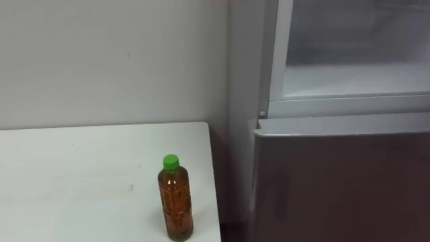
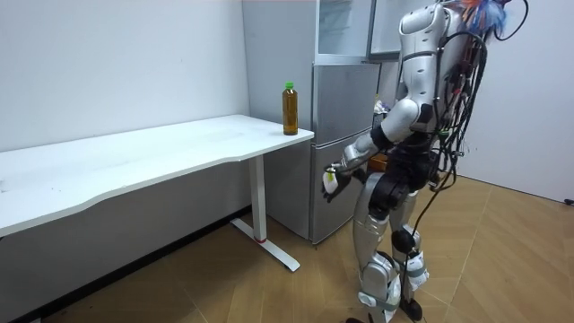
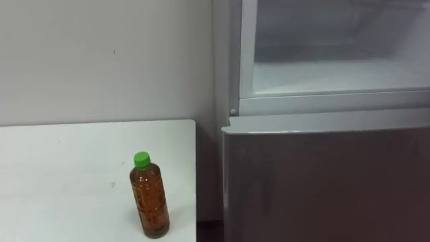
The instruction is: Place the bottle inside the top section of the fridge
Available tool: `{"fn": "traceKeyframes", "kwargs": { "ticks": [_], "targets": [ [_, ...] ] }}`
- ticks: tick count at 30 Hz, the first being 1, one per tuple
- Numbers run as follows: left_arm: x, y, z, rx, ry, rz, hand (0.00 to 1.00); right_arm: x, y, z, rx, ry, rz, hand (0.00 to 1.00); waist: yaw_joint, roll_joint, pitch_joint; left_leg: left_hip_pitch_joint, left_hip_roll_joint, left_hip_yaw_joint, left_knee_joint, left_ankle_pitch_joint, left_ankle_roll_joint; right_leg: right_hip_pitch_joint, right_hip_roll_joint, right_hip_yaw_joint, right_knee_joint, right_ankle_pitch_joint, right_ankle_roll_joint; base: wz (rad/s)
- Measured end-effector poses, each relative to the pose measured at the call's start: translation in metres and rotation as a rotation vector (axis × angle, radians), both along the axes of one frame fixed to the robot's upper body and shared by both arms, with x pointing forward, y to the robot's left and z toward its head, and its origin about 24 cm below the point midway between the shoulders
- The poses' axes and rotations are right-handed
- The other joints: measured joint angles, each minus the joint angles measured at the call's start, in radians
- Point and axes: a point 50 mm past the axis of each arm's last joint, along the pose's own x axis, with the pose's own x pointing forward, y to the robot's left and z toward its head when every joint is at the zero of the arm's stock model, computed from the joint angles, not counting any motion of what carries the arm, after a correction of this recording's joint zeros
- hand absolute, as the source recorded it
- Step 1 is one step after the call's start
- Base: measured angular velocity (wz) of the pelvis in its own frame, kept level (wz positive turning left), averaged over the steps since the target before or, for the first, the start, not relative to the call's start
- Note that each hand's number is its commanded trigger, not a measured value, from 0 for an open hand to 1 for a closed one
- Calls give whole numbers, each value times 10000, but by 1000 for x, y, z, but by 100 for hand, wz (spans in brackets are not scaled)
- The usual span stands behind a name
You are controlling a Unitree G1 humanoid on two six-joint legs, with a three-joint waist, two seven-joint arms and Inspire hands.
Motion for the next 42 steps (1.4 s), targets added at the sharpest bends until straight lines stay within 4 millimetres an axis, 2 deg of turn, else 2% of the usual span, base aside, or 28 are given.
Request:
{"fn": "traceKeyframes", "kwargs": {
  "ticks": [2, 9, 14, 16, 21, 25, 29, 32, 42],
  "targets": [
    [-7, 5, -4, 182, 8, 582, 0, -3, 0, 0, 4, -90, -149, 0, 117, 8, 6, 58, 0, 29, -74, -1, -2, 1, 9, 53, 3, -5, -2, -6],
    [-40, 20, -26, 849, 735, 2706, 0, -5, 0, 1, -26, -281, -93, 0, 132, -18, -8, 72, -11, 45, -177, -2, -5, -18, 13, 78, -30, -8, 3, -1],
    [-57, 33, -32, 1519, 1078, 4160, 0, -11, -1, 0, -46, -213, -271, 0, 172, 8, -53, 66, -20, 51, -171, -3, -7, -6, 9, 70, -42, -7, 3, 0],
    [-63, 38, -33, 1673, 1229, 4730, 0, -12, -3, 0, -71, -195, -432, 0, 204, 27, -47, 151, -19, 61, -184, -6, -11, 89, 12, 80, -77, -8, 4, 0],
    [-89, 58, -38, 2517, 2079, 6530, 0, -23, -7, 0, -117, -13, -1194, 0, 331, 56, -70, 586, -17, 74, -453, -23, -36, 388, 45, 176, -199, -37, 17, -4],
    [-105, 64, -40, 3194, 2787, 6785, 0, -25, -7, 0, -100, 44, -1348, 0, 362, 35, -77, 651, -20, 70, -466, -30, -39, 494, 44, 192, -204, -39, 21, -1],
    [-120, 63, -42, 3805, 3514, 6312, 0, -28, -7, -1, -116, 227, -1381, 0, 370, 21, -80, 639, -21, 51, -458, -30, -39, 502, 44, 172, -209, -38, 20, 0],
    [-121, 62, -42, 4160, 3725, 5972, 0, -28, -7, -1, -88, 327, -1422, 0, 341, 5, -80, 627, -23, 39, -450, -29, -39, 503, 41, 150, -195, -38, 20, 0],
    [-102, 59, -43, 4346, 3159, 6029, 0, -25, -5, -1, 395, 97, -1982, 0, 360, -19, -72, 627, -28, 32, -423, -28, -38, 493, 40, 150, -215, -38, 22, 0]
  ]
}}
